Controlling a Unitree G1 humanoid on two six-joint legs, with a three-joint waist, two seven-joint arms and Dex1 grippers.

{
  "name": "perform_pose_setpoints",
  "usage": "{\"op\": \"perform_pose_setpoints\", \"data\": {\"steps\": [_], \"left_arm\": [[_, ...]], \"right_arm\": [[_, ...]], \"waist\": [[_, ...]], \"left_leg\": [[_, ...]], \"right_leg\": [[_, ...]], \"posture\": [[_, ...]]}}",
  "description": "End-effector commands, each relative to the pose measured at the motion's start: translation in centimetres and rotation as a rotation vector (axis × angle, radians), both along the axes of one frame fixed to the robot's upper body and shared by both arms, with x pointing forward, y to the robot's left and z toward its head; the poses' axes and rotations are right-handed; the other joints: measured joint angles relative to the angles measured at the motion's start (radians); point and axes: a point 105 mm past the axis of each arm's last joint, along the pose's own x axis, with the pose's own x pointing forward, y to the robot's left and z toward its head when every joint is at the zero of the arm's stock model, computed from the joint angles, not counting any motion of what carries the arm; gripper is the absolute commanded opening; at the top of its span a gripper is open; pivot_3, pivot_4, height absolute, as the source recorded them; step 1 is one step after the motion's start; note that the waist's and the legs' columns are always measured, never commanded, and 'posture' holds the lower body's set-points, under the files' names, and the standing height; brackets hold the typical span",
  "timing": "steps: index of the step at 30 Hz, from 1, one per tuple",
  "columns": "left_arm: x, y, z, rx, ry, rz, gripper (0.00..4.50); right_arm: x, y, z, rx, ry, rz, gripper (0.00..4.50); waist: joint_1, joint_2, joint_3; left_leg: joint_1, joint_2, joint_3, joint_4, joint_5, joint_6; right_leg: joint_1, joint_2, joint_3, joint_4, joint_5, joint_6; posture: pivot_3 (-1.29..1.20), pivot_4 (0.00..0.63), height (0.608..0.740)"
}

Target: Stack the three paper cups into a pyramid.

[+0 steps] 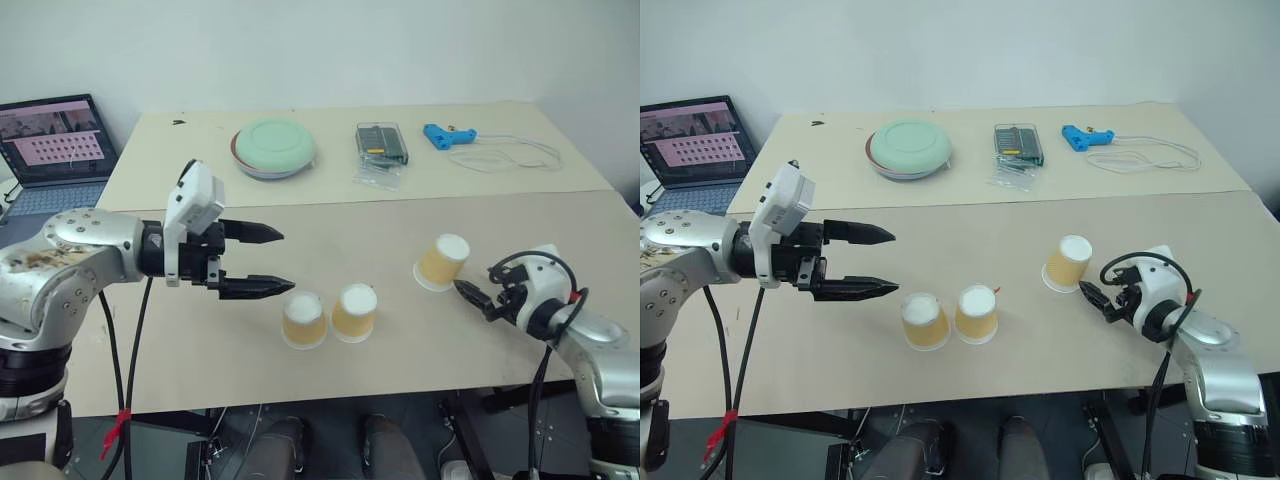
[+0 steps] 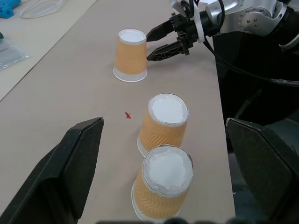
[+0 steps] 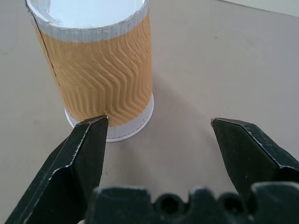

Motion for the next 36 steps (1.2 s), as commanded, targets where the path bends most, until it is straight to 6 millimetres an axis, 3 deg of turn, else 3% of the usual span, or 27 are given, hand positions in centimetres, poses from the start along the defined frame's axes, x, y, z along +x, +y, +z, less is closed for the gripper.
{"op": "perform_pose_setpoints", "data": {"steps": [1,12,20,26,32,36], "left_arm": [[-0.5,0.2,0.7,0.008,-0.043,0.008,4.49],[-0.6,0.2,-0.1,0.015,-0.038,0.036,4.49],[-0.6,0.2,0.0,0.013,-0.045,0.041,4.49],[-0.5,0.1,0.1,0.011,-0.048,0.039,4.49],[-0.6,0.0,0.2,0.009,-0.050,0.037,4.49],[-0.5,0.0,0.0,0.011,-0.048,0.045,4.49]], "right_arm": [[0.9,0.4,1.7,0.000,-0.070,0.015,4.12],[2.7,2.1,2.9,0.037,-0.103,0.060,4.12],[1.9,4.5,4.6,0.075,-0.142,0.179,4.12],[1.9,4.6,5.3,0.077,-0.156,0.183,4.12],[2.4,4.5,4.5,0.074,-0.139,0.174,4.12],[3.8,4.5,4.3,0.088,-0.144,0.148,4.12]], "waist": [[-0.001,0.000,0.000],[-0.004,0.000,0.000],[-0.004,0.000,0.000],[-0.005,0.000,0.000],[-0.005,0.000,0.000],[-0.011,0.000,0.000]], "left_leg": [[0.001,0.000,0.000,0.000,0.000,0.000],[0.001,0.000,0.000,0.000,0.000,0.000],[0.000,0.000,0.000,0.000,0.000,0.000],[0.001,0.000,0.000,0.000,0.000,0.000],[0.001,0.000,0.000,0.000,0.000,0.000],[0.001,0.000,0.000,0.000,0.000,0.000]], "right_leg": [[0.001,0.000,0.000,0.000,0.000,0.000],[0.000,0.000,0.000,0.000,0.000,0.000],[0.000,0.000,0.000,0.000,0.000,0.000],[0.000,0.000,0.000,0.000,0.000,0.000],[0.000,0.000,0.000,0.000,0.000,0.000],[0.000,0.000,0.000,0.000,0.000,0.000]], "posture": [[0.00,0.150,0.738],[0.00,0.150,0.738],[0.00,0.150,0.738],[0.00,0.150,0.738],[0.00,0.150,0.738],[0.00,0.150,0.738]]}}
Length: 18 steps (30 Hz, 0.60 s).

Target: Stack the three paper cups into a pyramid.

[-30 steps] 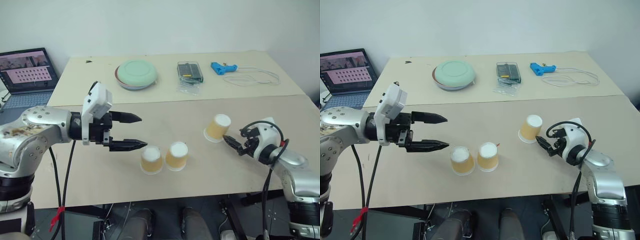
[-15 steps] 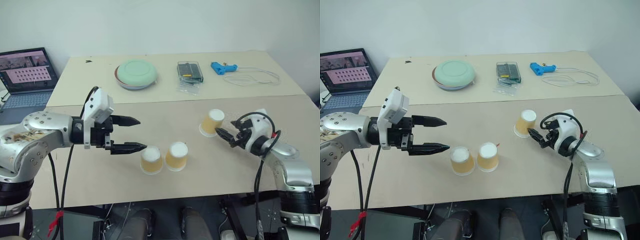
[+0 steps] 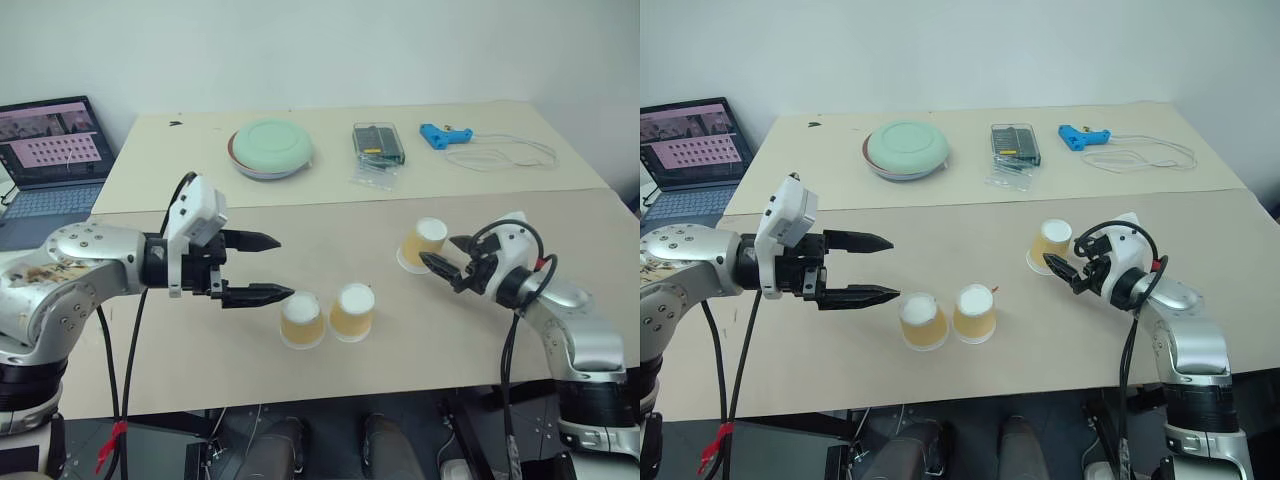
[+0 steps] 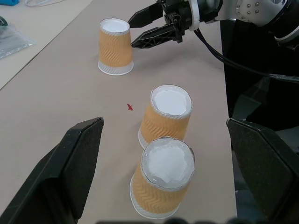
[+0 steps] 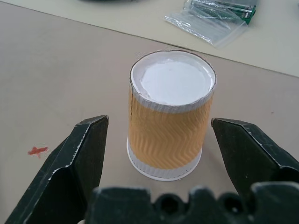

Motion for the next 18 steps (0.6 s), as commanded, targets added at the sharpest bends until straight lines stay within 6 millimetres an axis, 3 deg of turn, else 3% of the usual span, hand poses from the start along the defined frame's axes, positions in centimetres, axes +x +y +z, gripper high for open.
{"op": "perform_pose_setpoints", "data": {"steps": [1,11,18], "left_arm": [[-0.3,-0.2,1.1,-0.006,-0.058,-0.008,4.49],[-0.4,-0.1,1.2,-0.007,-0.058,0.008,4.49],[-0.5,0.0,1.2,-0.007,-0.058,0.021,4.49]], "right_arm": [[1.1,0.7,1.8,0.009,-0.078,0.011,4.12],[2.9,3.5,3.3,0.038,-0.120,0.089,4.12],[3.7,3.8,3.2,0.044,-0.114,0.090,4.12]], "waist": [[-0.002,0.000,0.000],[-0.003,0.000,0.000],[-0.003,0.000,0.000]], "left_leg": [[0.000,0.000,0.000,0.000,0.000,0.000],[0.000,0.000,0.000,0.000,0.000,0.000],[0.000,0.000,0.000,0.000,0.000,0.000]], "right_leg": [[0.000,0.000,0.000,0.000,0.000,0.000],[-0.001,0.000,0.000,0.000,0.000,0.000],[-0.001,0.001,0.000,0.000,0.001,-0.001]], "posture": [[0.00,0.150,0.738],[0.00,0.150,0.738],[0.00,0.150,0.738]]}}
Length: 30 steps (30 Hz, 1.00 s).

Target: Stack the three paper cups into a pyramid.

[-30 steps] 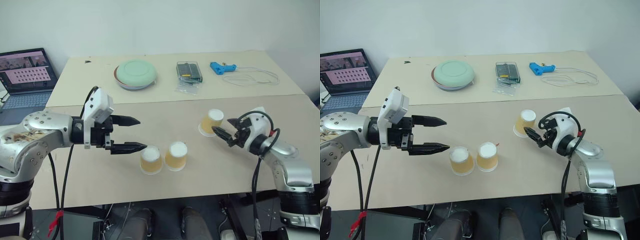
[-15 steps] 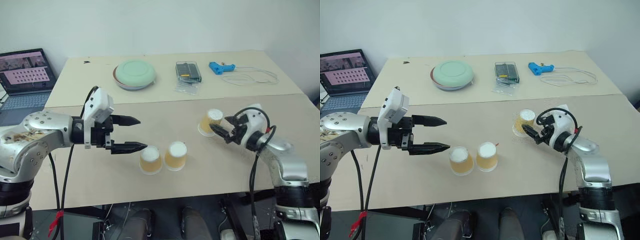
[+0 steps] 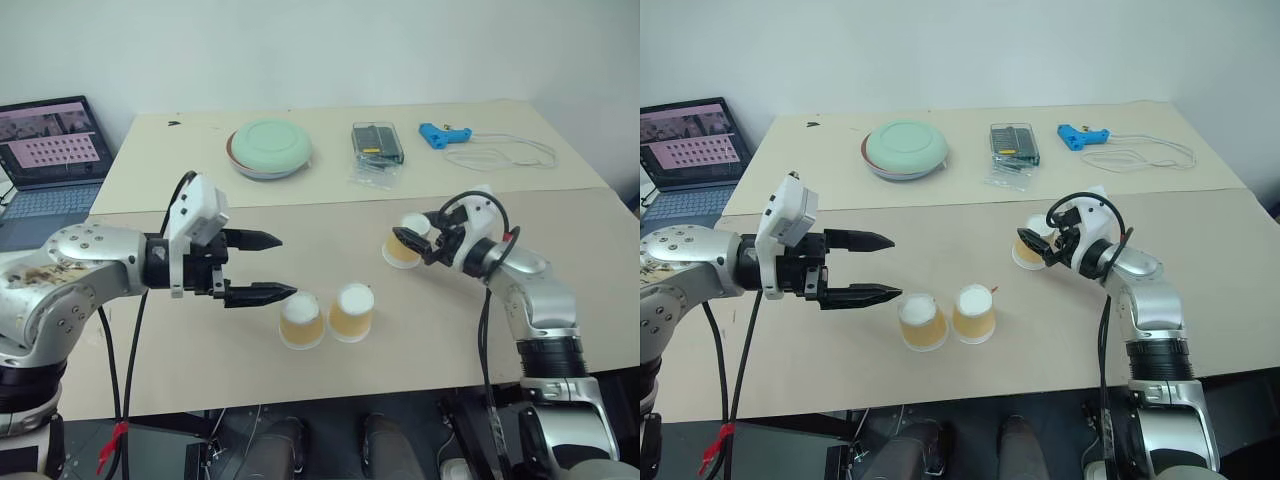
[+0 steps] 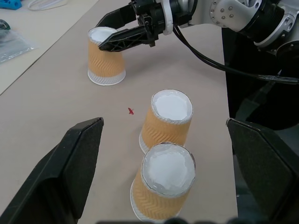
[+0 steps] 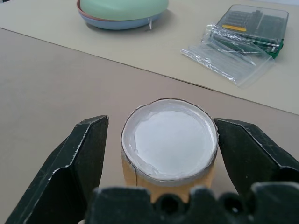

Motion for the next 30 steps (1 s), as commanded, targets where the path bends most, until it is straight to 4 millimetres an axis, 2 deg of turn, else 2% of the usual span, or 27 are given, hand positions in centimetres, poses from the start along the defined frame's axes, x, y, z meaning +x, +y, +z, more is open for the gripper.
{"op": "perform_pose_setpoints", "data": {"steps": [1,10,11,13,15,22,24,26,28,30], "left_arm": [[-0.4,0.2,1.1,0.002,-0.047,0.007,4.49],[-0.1,0.4,1.2,0.000,-0.046,0.021,4.49],[-0.1,0.4,1.2,0.000,-0.046,0.021,4.50],[-0.1,0.4,1.2,-0.001,-0.046,0.021,4.50],[-0.1,0.4,1.2,-0.004,-0.045,0.021,4.50],[0.0,0.3,1.1,-0.007,-0.037,0.021,4.50],[0.0,0.5,1.0,-0.007,-0.036,0.026,4.50],[0.2,0.7,0.9,-0.003,-0.038,0.035,4.50],[0.3,0.9,0.9,-0.001,-0.038,0.041,4.50],[0.6,1.1,1.0,-0.004,-0.044,0.062,4.50]], "right_arm": [[0.2,0.3,1.5,-0.002,-0.061,0.016,4.12],[0.1,0.4,1.3,0.002,-0.058,0.029,4.12],[0.1,0.4,1.3,0.002,-0.059,0.030,3.61],[0.0,0.4,1.3,-0.002,-0.059,0.030,3.20],[0.0,0.3,1.3,-0.008,-0.061,0.031,2.61],[-0.1,0.2,2.2,0.006,-0.079,0.025,2.60],[-0.5,0.5,3.9,-0.017,-0.121,0.049,2.60],[-1.5,1.2,6.8,-0.025,-0.186,0.118,2.60],[-2.2,1.5,8.3,-0.031,-0.214,0.158,2.60],[-4.1,2.5,12.1,-0.068,-0.272,0.300,2.60]], "waist": [[0.000,0.000,0.000],[-0.001,0.000,0.000],[-0.001,0.000,0.000],[-0.001,0.000,0.000],[-0.001,0.000,0.000],[-0.001,0.000,0.000],[-0.001,0.000,0.000],[-0.001,0.001,0.001],[-0.002,0.002,0.001],[-0.003,0.003,0.002]], "left_leg": [[0.000,0.000,0.000,0.000,0.000,0.000],[0.000,0.000,0.000,0.000,0.000,0.000],[0.000,0.000,0.000,0.000,0.000,0.000],[0.000,0.000,0.000,0.000,0.000,0.000],[0.000,0.000,0.000,0.000,0.000,0.000],[0.000,0.000,0.000,0.000,0.000,0.000],[0.000,0.000,0.000,0.000,0.000,0.000],[0.000,0.000,0.000,0.000,0.000,0.000],[-0.001,0.000,0.000,0.000,0.000,0.000],[-0.001,0.000,0.000,0.000,0.000,0.000]], "right_leg": [[0.000,0.000,0.000,0.000,0.000,0.000],[0.000,0.000,0.000,0.000,0.000,0.000],[0.000,0.000,0.000,0.000,0.000,0.000],[0.000,0.000,0.000,0.000,0.000,0.000],[0.000,0.000,0.000,0.000,0.000,0.000],[0.000,0.000,0.000,0.000,0.000,0.000],[0.000,0.000,0.000,0.000,0.000,0.000],[0.000,0.000,0.000,0.000,0.000,0.000],[-0.001,0.000,0.000,0.000,0.000,0.000],[-0.001,0.000,0.000,0.000,0.000,0.000]], "posture": [[0.00,0.150,0.738],[0.00,0.150,0.738],[0.00,0.150,0.738],[0.00,0.150,0.738],[0.00,0.150,0.738],[0.00,0.150,0.738],[0.00,0.150,0.738],[0.00,0.150,0.738],[0.00,0.150,0.738],[0.00,0.150,0.738]]}}
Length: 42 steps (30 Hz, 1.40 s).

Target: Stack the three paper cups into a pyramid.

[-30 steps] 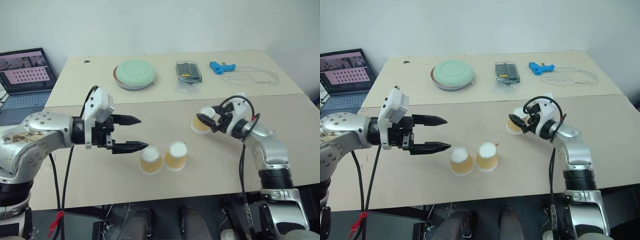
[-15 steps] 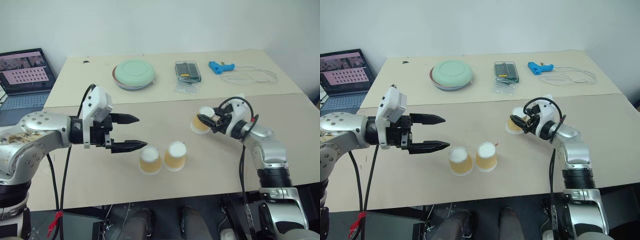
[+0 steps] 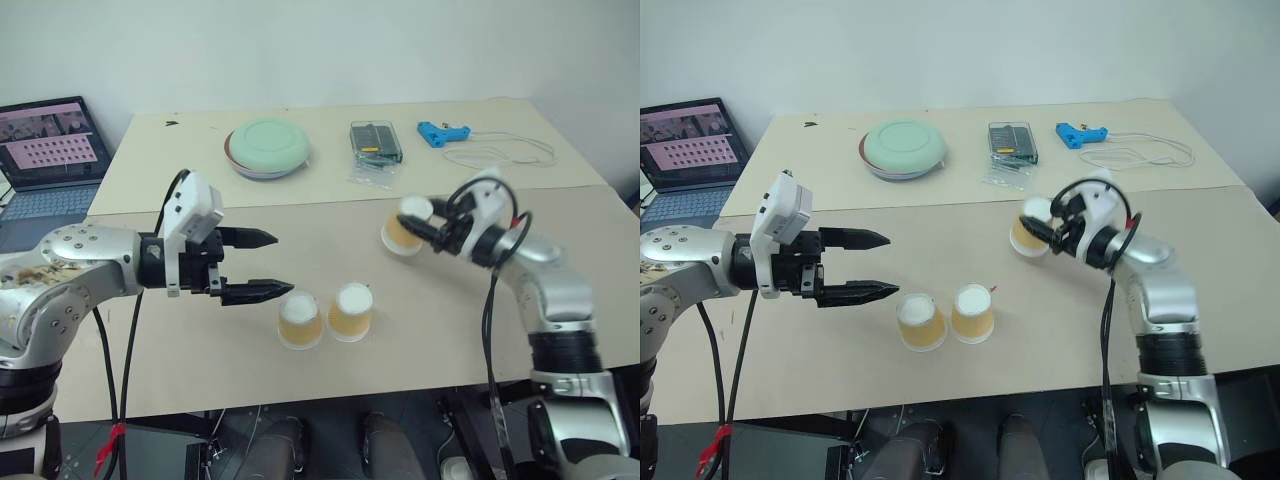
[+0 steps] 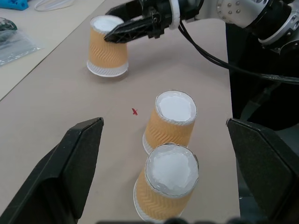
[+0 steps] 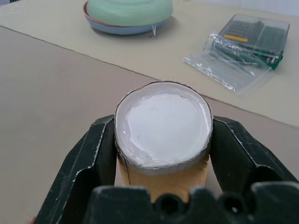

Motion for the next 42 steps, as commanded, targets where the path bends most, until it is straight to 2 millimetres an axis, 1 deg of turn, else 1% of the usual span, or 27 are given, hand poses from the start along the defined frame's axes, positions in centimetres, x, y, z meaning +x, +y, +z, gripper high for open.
{"op": "perform_pose_setpoints", "data": {"steps": [1,2,4,6,7,8,9,11,14,21,26,29,35,42], "left_arm": [[0.4,0.7,1.0,0.004,-0.054,0.035,4.50],[0.5,0.7,1.1,0.003,-0.056,0.036,4.50],[0.6,0.7,1.1,0.002,-0.057,0.034,4.50],[0.6,0.8,0.9,0.006,-0.055,0.032,4.50],[0.6,0.8,0.8,0.008,-0.054,0.029,4.50],[0.6,0.7,0.7,0.009,-0.053,0.025,4.50],[0.7,0.6,0.7,0.010,-0.053,0.022,4.50],[0.7,0.4,0.7,0.005,-0.053,0.016,4.50],[0.6,0.3,0.8,0.004,-0.055,0.008,4.50],[0.3,0.4,1.0,0.017,-0.060,0.008,4.50],[0.1,0.5,1.2,0.021,-0.061,0.011,4.50],[0.0,0.6,1.2,0.026,-0.062,0.017,4.50],[0.0,0.7,1.3,0.029,-0.062,0.024,4.50],[0.0,0.7,1.5,0.030,-0.065,0.026,4.50]], "right_arm": [[-4.0,2.1,8.3,-0.048,-0.156,0.275,2.60],[-4.9,2.6,9.4,-0.064,-0.156,0.339,2.60],[-6.0,3.3,10.4,-0.070,-0.131,0.434,2.60],[-8.1,4.7,11.6,-0.062,-0.076,0.620,2.60],[-9.2,5.3,11.8,-0.070,-0.054,0.703,2.60],[-10.2,6.1,11.9,-0.081,-0.029,0.797,2.60],[-10.9,6.6,11.9,-0.089,-0.013,0.851,2.60],[-11.4,7.3,11.8,-0.087,0.023,0.914,2.60],[-12.2,8.6,10.4,-0.130,0.064,1.003,2.60],[-12.2,10.4,7.4,-0.206,0.084,1.055,2.60],[-12.1,10.8,6.1,-0.227,0.078,1.066,2.60],[-11.7,11.1,5.0,-0.244,0.075,1.056,2.60],[-11.0,11.5,4.0,-0.249,0.077,1.045,2.60],[-9.7,12.0,3.5,-0.229,0.087,1.035,2.60]], "waist": [[0.001,0.002,0.001],[0.001,0.003,0.002],[0.001,0.002,0.002],[0.001,0.001,0.001],[0.001,0.001,0.001],[0.001,0.001,0.001],[0.001,0.001,0.001],[0.002,0.001,0.001],[0.002,0.001,0.001],[0.002,0.001,0.001],[0.003,0.001,0.002],[0.003,0.001,0.001],[0.002,0.001,0.002],[0.002,0.001,0.002]], "left_leg": [[0.000,0.000,0.000,0.000,0.000,0.000],[-0.001,0.000,0.000,0.000,0.000,0.000],[-0.001,0.000,0.000,0.000,0.000,0.000],[-0.001,0.002,-0.001,0.000,-0.001,0.000],[0.000,0.002,-0.001,0.000,-0.001,0.000],[-0.001,0.002,-0.001,0.000,-0.001,0.000],[-0.001,0.002,0.000,0.000,-0.001,0.000],[-0.001,0.002,0.000,0.000,-0.001,0.000],[-0.001,0.002,0.000,0.000,-0.002,0.000],[-0.002,0.002,0.000,0.000,-0.002,0.000],[-0.002,0.001,0.000,0.000,-0.002,-0.001],[-0.002,0.001,-0.001,0.000,-0.002,-0.001],[-0.002,0.001,0.000,0.000,-0.001,-0.001],[-0.002,0.001,0.000,0.000,-0.001,-0.001]], "right_leg": [[0.000,0.000,0.000,0.000,0.000,0.000],[0.000,0.000,0.000,0.000,0.000,0.000],[0.000,0.000,-0.001,-0.001,0.000,0.000],[0.001,0.001,-0.002,-0.001,0.000,0.000],[0.001,0.001,-0.002,-0.002,0.000,0.000],[0.001,0.001,-0.002,-0.002,0.000,0.000],[0.001,0.000,-0.002,-0.002,0.000,0.000],[0.000,0.000,-0.002,-0.002,0.000,0.000],[0.000,0.000,-0.002,-0.001,0.000,0.000],[-0.001,0.000,-0.002,-0.001,0.000,0.000],[-0.002,0.000,-0.002,-0.001,0.000,0.000],[-0.001,0.000,-0.002,-0.001,0.000,0.000],[-0.002,0.000,-0.002,0.000,0.000,0.000],[-0.002,0.000,-0.002,0.000,0.000,0.000]], "posture": [[0.00,0.150,0.738],[0.00,0.150,0.738],[0.00,0.150,0.738],[0.00,0.150,0.738],[0.00,0.150,0.738],[0.00,0.150,0.738],[0.00,0.150,0.738],[0.00,0.150,0.738],[0.00,0.150,0.738],[0.00,0.150,0.738],[0.00,0.150,0.738],[0.00,0.150,0.738],[0.00,0.150,0.738],[0.00,0.150,0.738]]}}
